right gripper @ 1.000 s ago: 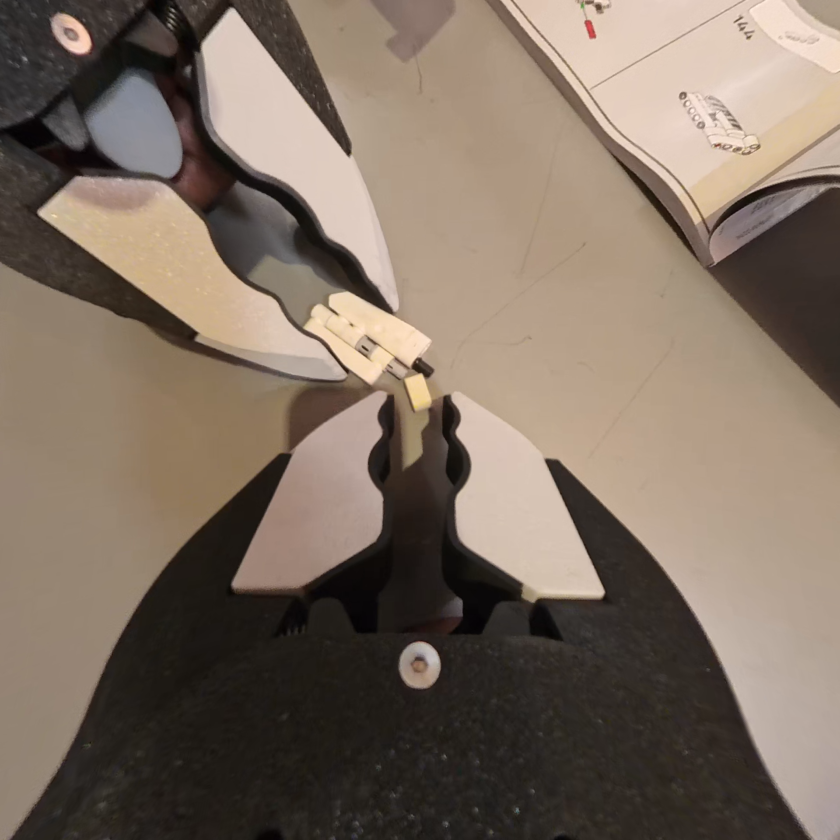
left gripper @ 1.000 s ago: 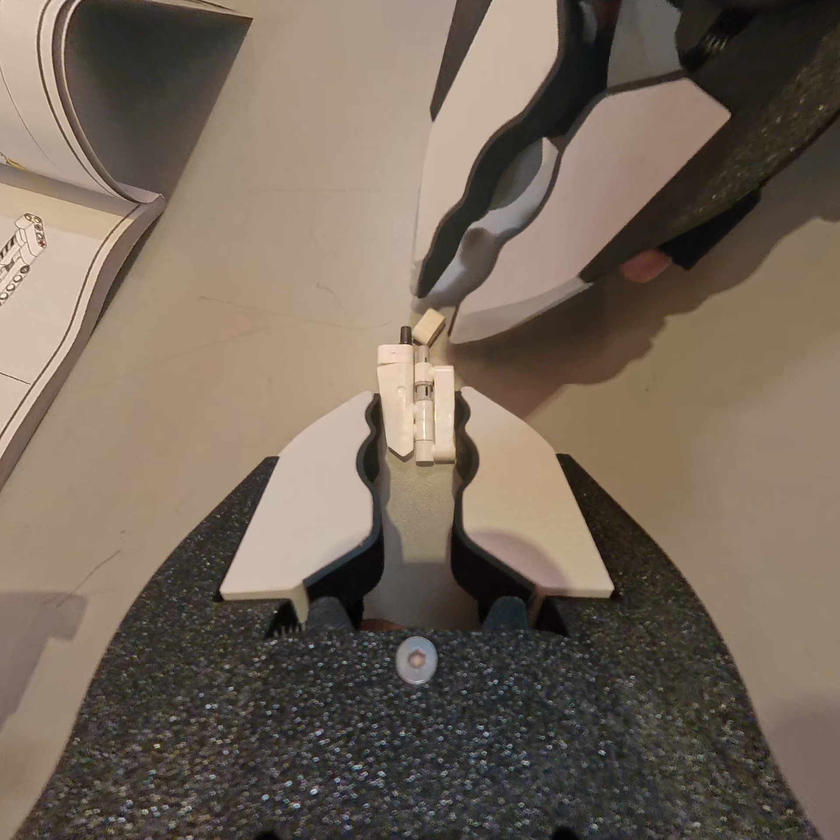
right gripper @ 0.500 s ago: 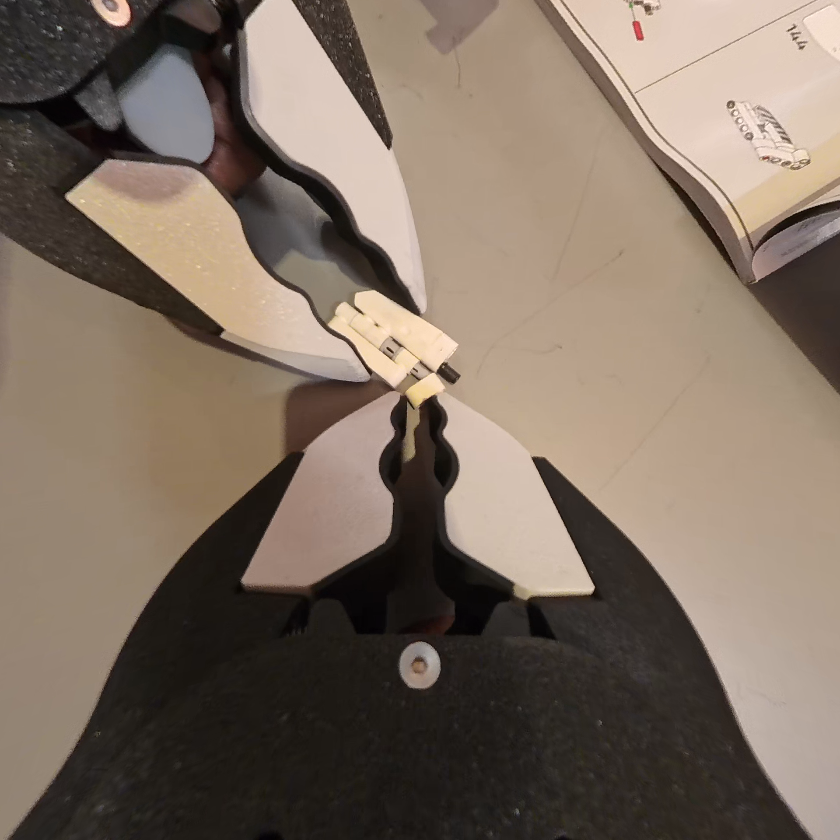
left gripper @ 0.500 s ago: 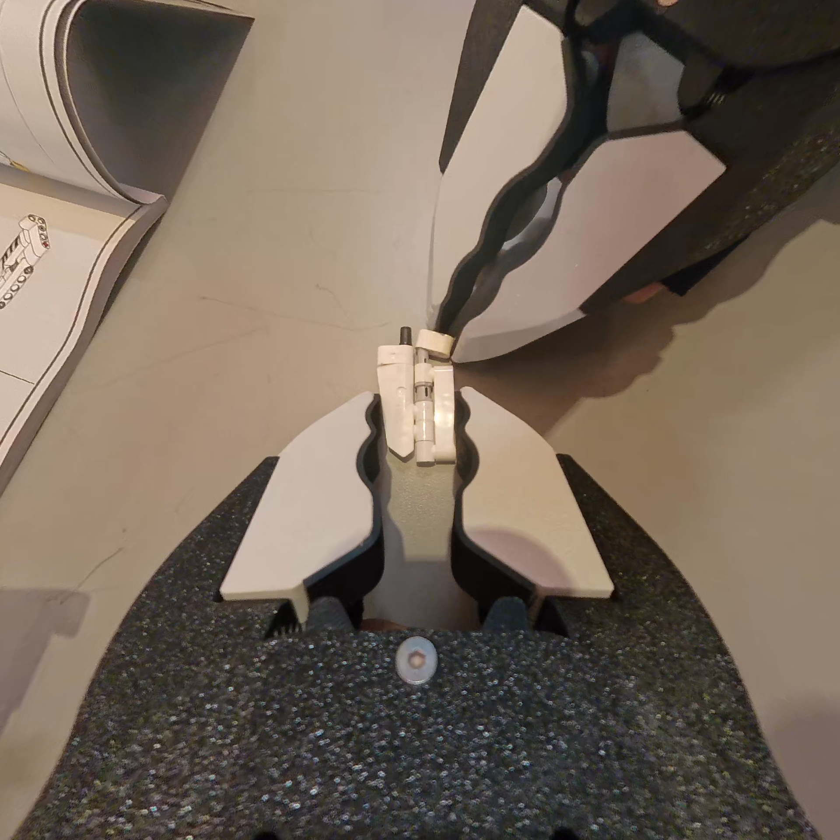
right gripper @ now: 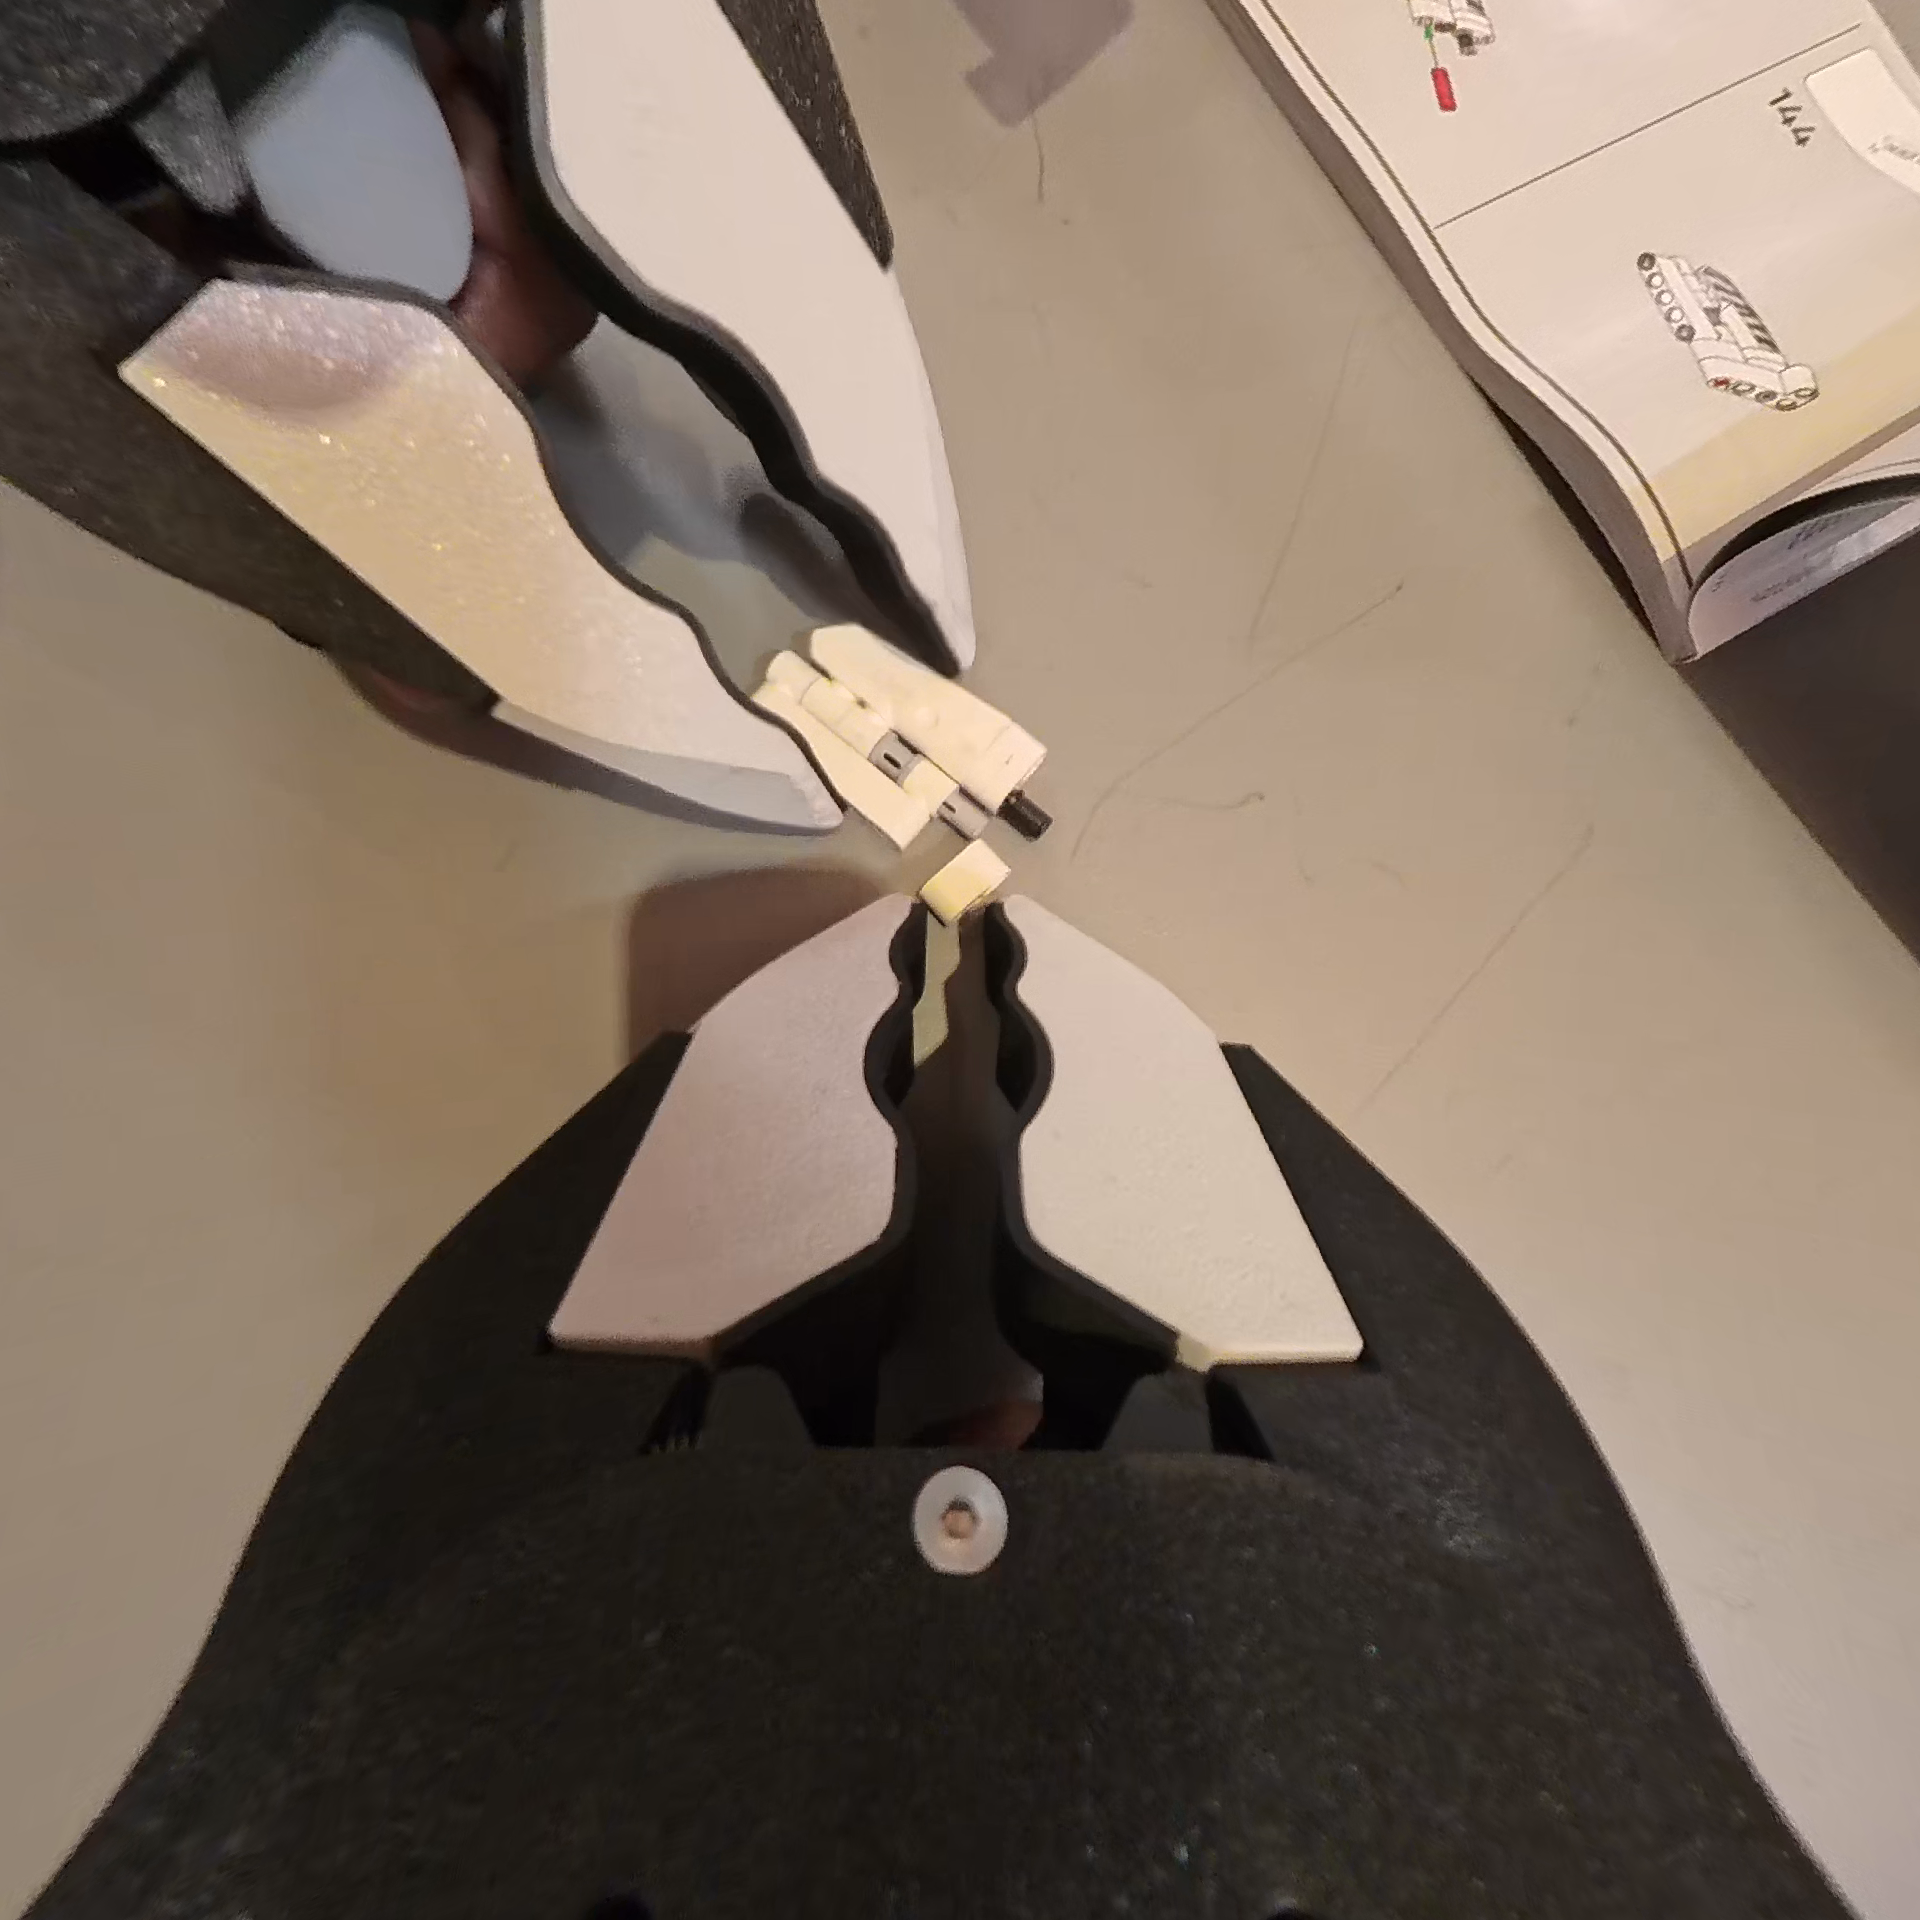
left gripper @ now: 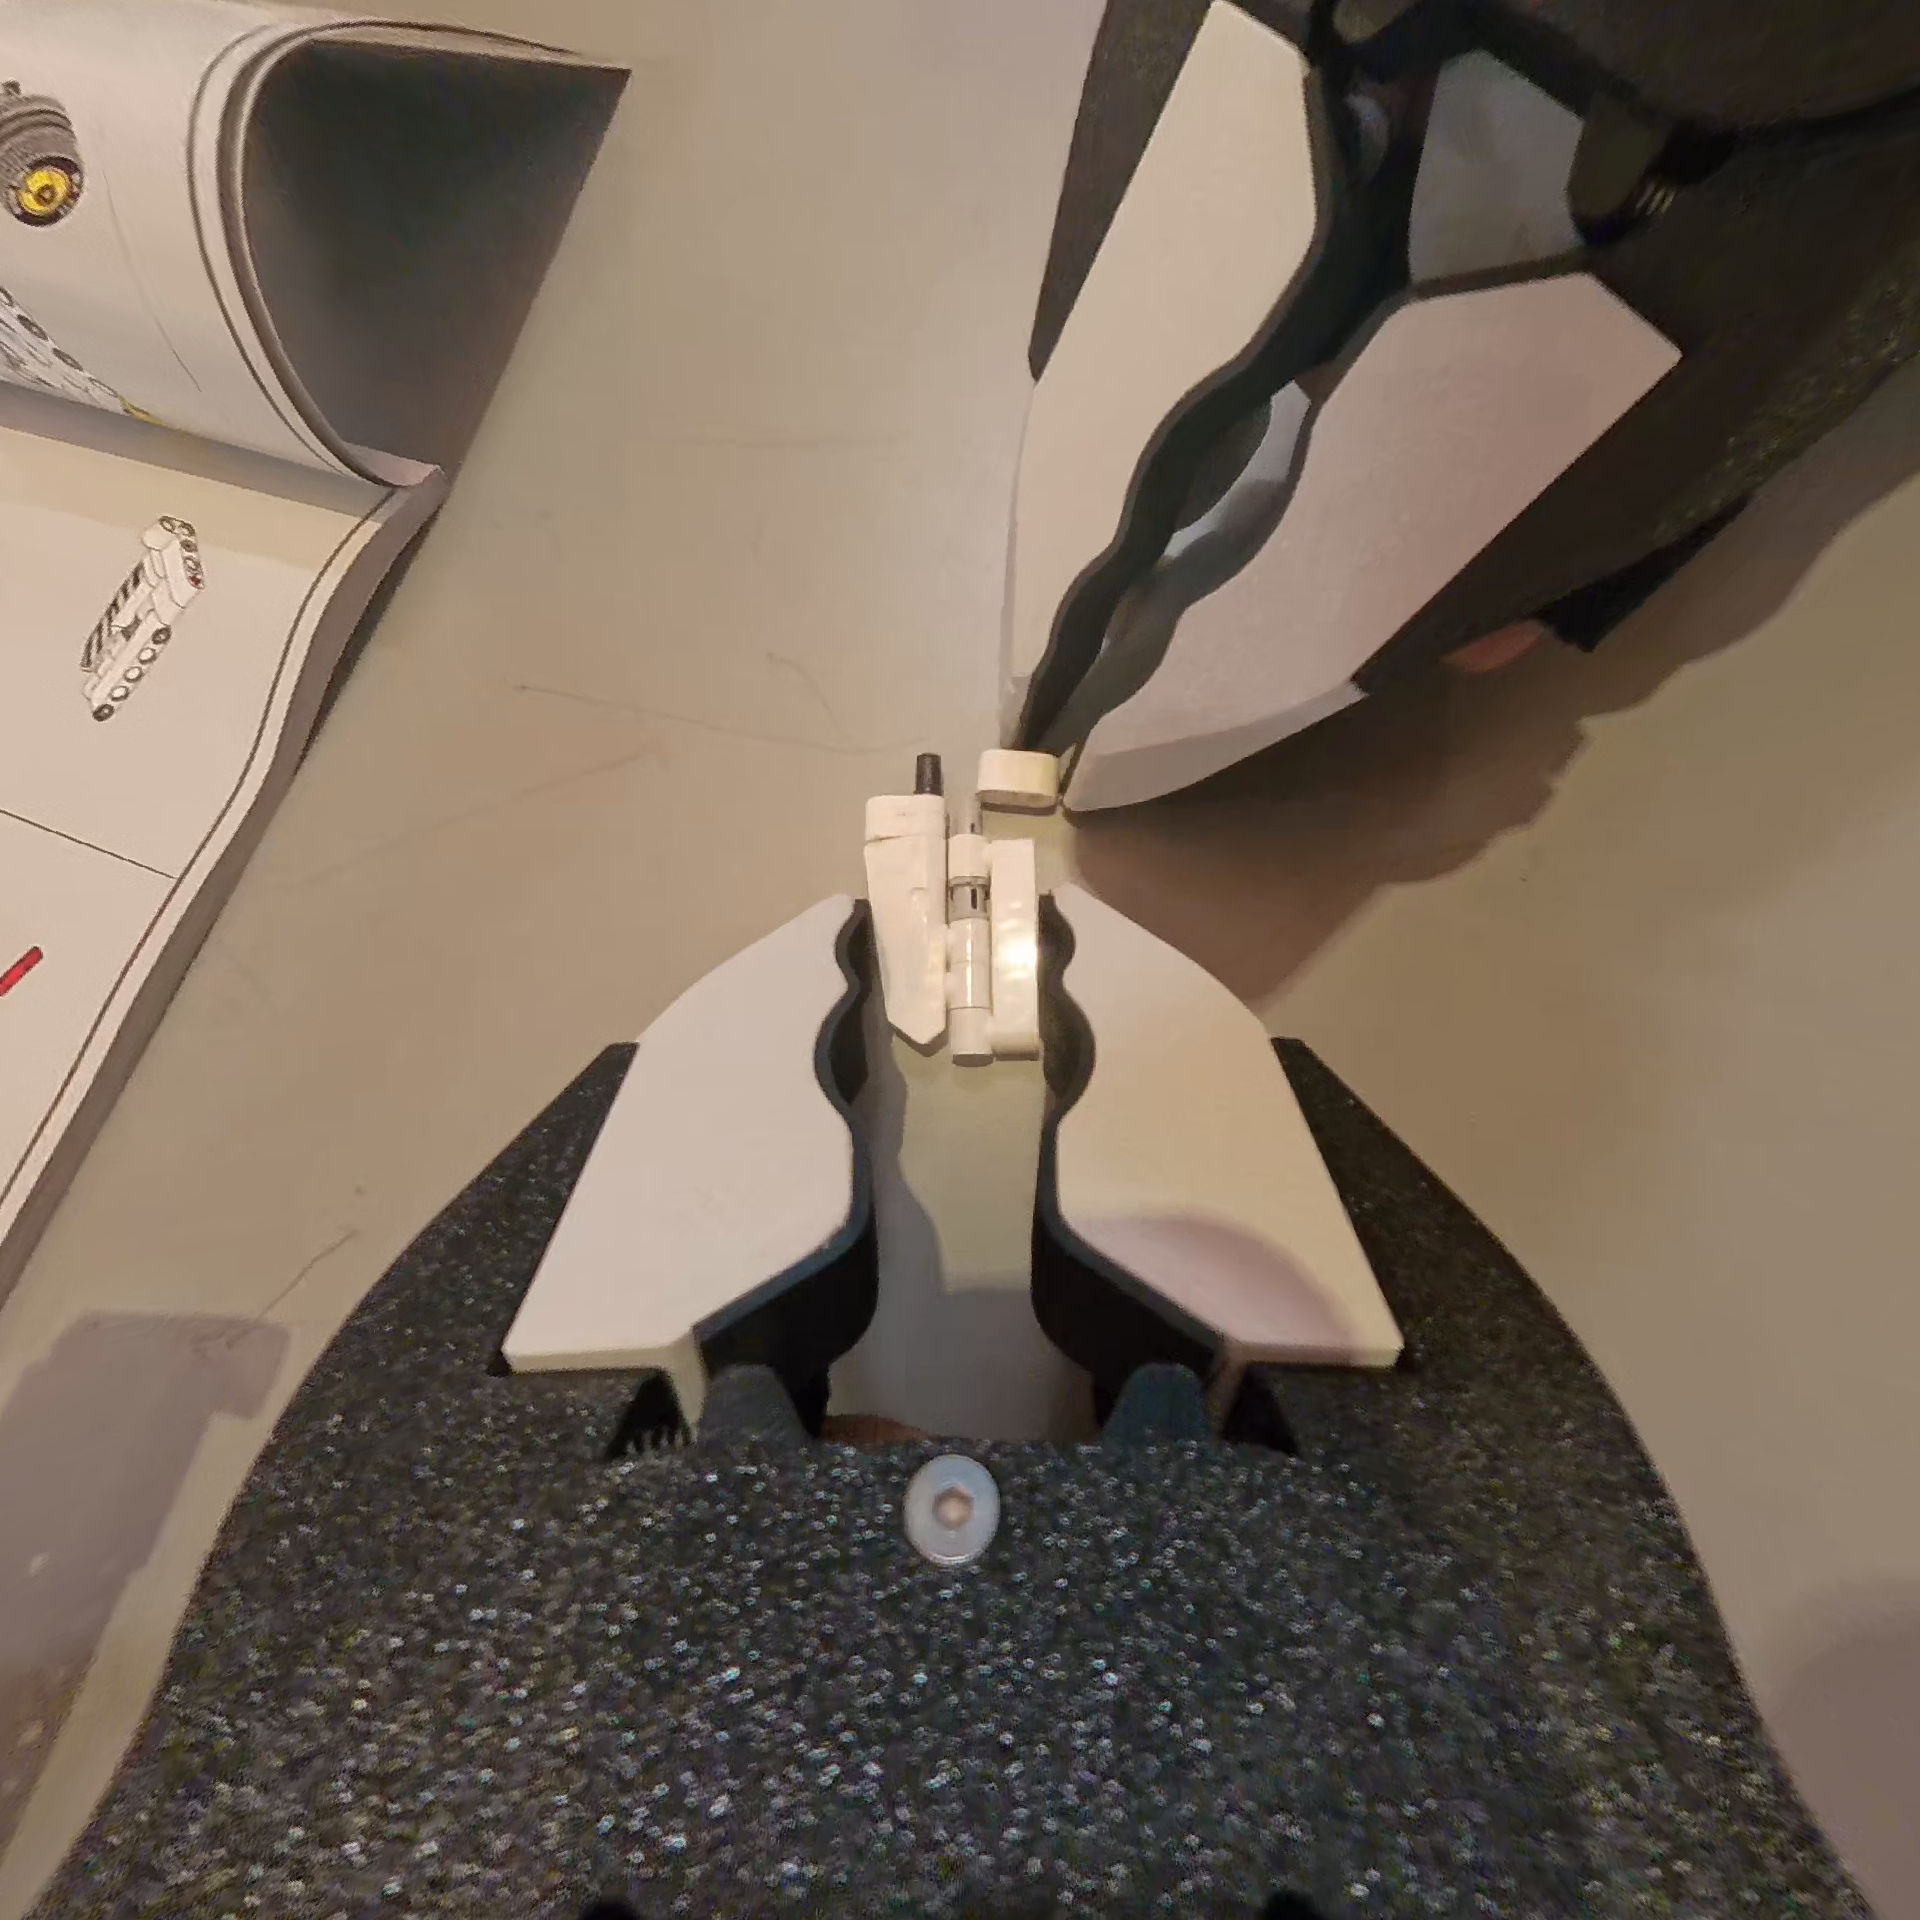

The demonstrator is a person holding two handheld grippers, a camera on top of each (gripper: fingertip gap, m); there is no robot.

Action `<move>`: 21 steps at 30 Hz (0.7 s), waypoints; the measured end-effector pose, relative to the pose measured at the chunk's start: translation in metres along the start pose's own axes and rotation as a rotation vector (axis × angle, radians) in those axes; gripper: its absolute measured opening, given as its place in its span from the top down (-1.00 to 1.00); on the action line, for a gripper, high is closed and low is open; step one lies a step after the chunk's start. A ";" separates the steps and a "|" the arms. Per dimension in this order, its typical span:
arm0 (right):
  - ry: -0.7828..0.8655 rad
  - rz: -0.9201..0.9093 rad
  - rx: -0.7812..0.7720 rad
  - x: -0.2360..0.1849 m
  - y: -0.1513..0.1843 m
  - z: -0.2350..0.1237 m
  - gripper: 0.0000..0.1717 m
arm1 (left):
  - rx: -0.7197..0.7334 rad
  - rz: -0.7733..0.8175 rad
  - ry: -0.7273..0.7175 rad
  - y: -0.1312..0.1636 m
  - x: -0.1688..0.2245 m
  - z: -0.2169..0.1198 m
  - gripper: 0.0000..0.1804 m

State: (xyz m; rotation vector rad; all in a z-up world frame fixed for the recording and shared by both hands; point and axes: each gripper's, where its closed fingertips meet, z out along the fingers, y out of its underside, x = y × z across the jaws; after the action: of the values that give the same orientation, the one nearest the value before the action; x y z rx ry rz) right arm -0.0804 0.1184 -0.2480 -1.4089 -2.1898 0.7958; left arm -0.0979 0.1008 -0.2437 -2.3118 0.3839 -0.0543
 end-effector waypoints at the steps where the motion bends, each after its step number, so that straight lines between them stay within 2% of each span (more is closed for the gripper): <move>1: -0.001 0.000 0.000 0.000 0.000 0.000 0.88 | 0.007 -0.006 0.008 -0.001 0.000 -0.001 0.66; 11: -0.026 -0.006 0.017 0.000 -0.002 -0.001 0.82 | -0.031 -0.064 0.049 0.006 0.000 0.000 0.61; 21: -0.002 -0.002 0.021 0.001 -0.004 0.004 0.87 | -0.011 -0.036 0.051 0.003 0.005 0.003 0.67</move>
State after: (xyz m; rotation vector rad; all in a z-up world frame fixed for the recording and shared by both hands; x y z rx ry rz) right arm -0.0859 0.1174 -0.2479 -1.3964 -2.1778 0.8180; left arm -0.0933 0.0991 -0.2481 -2.3321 0.3697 -0.1296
